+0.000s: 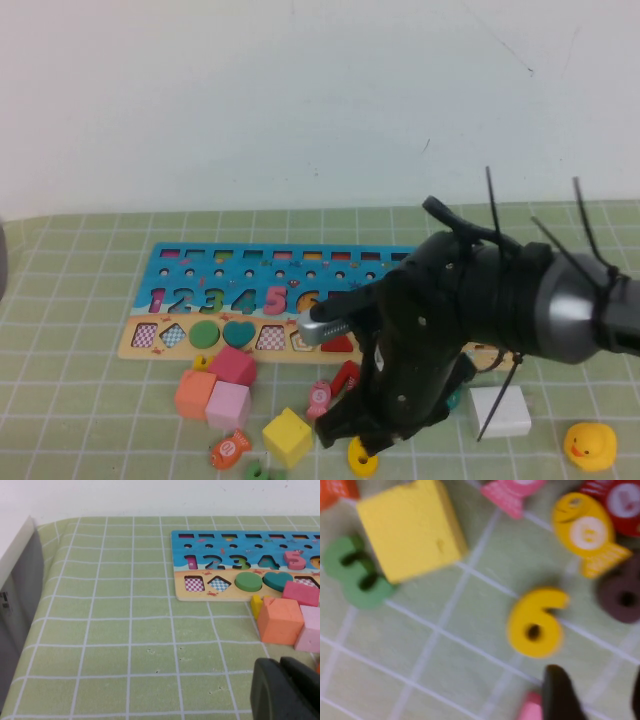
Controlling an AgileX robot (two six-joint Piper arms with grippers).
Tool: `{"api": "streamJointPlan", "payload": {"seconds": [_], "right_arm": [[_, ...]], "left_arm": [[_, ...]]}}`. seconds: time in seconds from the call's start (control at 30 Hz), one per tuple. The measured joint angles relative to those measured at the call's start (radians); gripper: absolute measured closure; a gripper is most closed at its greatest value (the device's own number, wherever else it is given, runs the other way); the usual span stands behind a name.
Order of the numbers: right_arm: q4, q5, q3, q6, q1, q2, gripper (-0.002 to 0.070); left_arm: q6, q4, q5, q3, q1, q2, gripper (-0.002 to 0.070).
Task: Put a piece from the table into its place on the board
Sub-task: Pick up the "number 6"
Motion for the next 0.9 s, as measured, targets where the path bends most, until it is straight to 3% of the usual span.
{"api": "streamJointPlan", "payload": {"seconds": [0.1,0.2,0.9], "right_arm": [[0.077,-0.032,0.000,-0.017,0.000,0.034,0.0306],[0.144,-0.045,-0.002,-0.050,0.000,0.057,0.0283],[0.086,-0.096,-0.008,0.025,0.000,0.136,0.0274]], "left_arm": [[0.000,0.000,0.000,0.000,0.000,0.000,0.0678],[0.000,0.000,0.000,0.000,0.000,0.000,0.0678],[0.000,0.000,0.000,0.000,0.000,0.000,0.0678]]}}
